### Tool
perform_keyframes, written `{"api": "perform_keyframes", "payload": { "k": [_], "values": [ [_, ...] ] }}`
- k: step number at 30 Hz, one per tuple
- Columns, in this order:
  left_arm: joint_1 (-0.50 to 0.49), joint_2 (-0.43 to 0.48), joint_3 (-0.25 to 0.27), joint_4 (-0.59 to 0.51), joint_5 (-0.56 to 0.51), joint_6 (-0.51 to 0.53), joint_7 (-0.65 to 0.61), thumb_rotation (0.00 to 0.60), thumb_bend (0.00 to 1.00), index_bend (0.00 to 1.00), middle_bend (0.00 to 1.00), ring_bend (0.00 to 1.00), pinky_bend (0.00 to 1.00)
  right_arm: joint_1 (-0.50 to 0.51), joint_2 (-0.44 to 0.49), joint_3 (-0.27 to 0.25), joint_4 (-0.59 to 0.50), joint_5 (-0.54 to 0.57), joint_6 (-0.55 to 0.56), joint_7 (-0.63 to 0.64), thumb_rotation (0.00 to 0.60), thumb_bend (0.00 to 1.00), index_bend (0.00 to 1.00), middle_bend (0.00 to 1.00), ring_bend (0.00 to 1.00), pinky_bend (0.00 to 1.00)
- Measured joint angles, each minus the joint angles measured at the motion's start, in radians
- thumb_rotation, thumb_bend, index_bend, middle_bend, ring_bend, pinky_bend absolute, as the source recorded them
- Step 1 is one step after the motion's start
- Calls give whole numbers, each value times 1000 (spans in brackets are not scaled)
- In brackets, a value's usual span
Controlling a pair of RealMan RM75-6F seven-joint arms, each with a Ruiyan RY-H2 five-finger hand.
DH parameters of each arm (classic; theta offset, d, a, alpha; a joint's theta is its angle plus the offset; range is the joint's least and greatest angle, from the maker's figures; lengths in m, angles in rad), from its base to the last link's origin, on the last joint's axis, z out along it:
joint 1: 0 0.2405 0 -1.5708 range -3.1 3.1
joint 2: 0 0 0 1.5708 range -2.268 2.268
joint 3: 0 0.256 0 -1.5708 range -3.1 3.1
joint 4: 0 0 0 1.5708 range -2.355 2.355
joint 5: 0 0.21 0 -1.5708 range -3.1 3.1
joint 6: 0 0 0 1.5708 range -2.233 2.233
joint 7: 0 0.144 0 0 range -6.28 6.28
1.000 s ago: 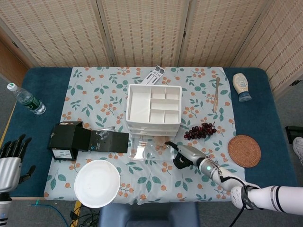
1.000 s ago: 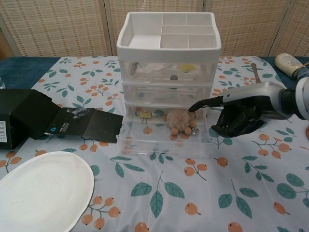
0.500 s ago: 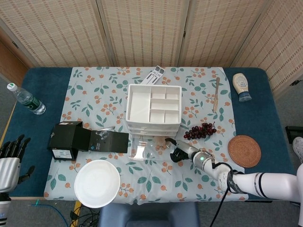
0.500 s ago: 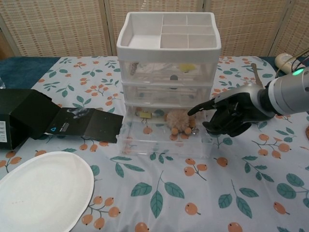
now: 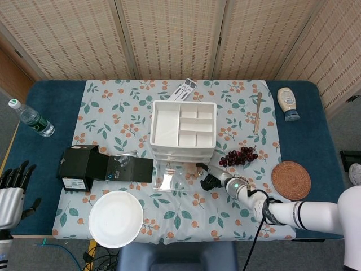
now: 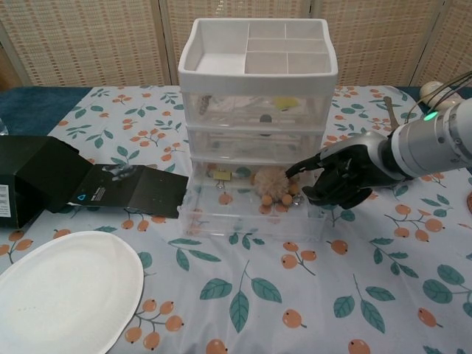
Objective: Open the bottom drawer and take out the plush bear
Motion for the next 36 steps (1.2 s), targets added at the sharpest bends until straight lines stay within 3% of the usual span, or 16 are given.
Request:
{"api": "perform_keyframes", "payload": {
  "k": [10, 22, 36],
  "values": [
    [9, 6, 4, -7, -1, 8, 1, 600, 260, 101, 70, 119, 95, 16, -24, 5, -1, -40, -40, 5, 600, 680, 0, 843, 1000, 1000],
    [8, 7, 2, -11, 2, 8, 2, 600, 260, 101, 70, 119, 96, -40, 62, 34, -106, -156, -38, 37, 600, 680, 0, 842, 1000, 1000],
    [12, 12, 4, -17, 2, 12, 3, 600, 260, 101, 69, 119, 95, 19, 10, -20, -2, -59, -19, 48, 600, 679, 0, 835, 1000, 1000]
  ]
}}
